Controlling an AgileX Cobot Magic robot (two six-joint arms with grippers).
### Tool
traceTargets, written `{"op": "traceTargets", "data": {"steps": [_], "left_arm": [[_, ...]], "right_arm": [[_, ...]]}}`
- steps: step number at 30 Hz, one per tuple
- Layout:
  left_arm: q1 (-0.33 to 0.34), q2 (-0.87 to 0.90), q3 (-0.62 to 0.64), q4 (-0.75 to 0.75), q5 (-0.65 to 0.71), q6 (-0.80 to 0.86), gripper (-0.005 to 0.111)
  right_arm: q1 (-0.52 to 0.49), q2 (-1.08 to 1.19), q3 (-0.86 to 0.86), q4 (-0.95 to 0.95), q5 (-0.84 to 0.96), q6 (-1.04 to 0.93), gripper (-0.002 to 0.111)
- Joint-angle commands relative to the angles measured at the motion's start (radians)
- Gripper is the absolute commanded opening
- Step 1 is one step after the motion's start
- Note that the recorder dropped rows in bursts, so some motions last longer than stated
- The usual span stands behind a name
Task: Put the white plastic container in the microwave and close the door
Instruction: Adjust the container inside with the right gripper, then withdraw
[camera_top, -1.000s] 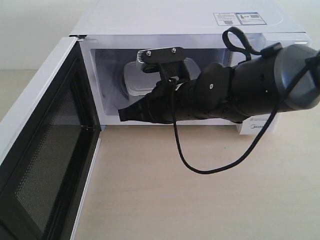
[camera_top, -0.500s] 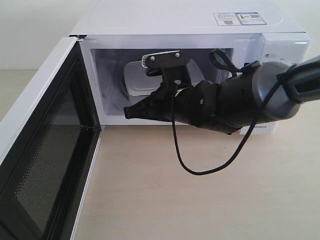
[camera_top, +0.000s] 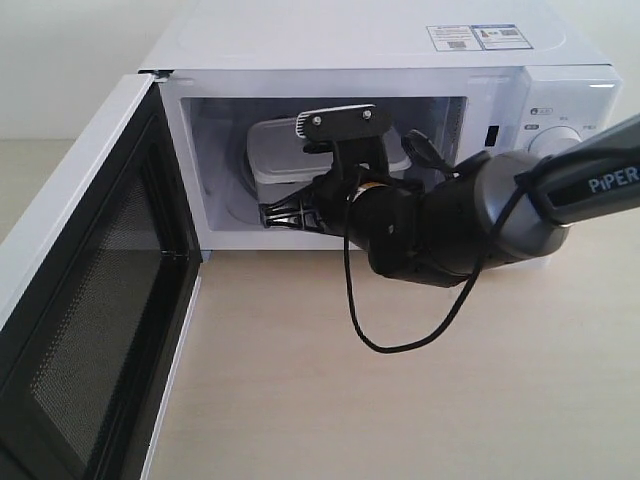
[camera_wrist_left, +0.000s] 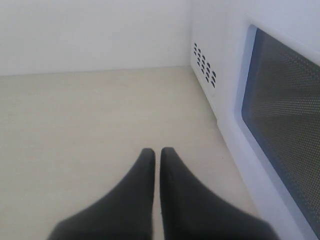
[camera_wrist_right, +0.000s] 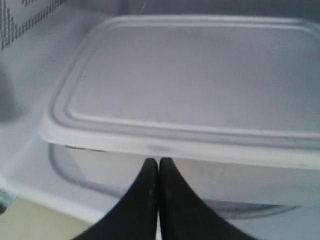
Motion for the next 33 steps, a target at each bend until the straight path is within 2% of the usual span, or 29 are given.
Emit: {"op": "traceTargets", "data": {"steps": [1,8,19,27,33], "left_arm": [[0.003,-0.003,0.003,-0.008,-0.002,-0.008,0.004],[0.003,-0.003,0.003,-0.008,-0.002,-0.008,0.004],[0.003,-0.003,0.003,-0.008,-0.002,-0.008,0.004],[0.003,-0.003,0.003,-0.008,-0.002,-0.008,0.004],[0.003,-0.003,0.003,-0.008,-0.002,-0.008,0.004]], "right_arm": [[-0.004,0.009,-0.004,0.002,-0.092,0.01,0.0],[-0.004,0.061,-0.004,-0.005,-0.161,0.1,0.0],[-0.004,0.078,-0.004,-0.044,-0.262,0.106,0.0],[-0.002,0.068,-0.004,-0.051,-0.226,0.108,0.0],[0.039,0.02,-0.004,-0.043,-0.146,0.077,0.0]]}}
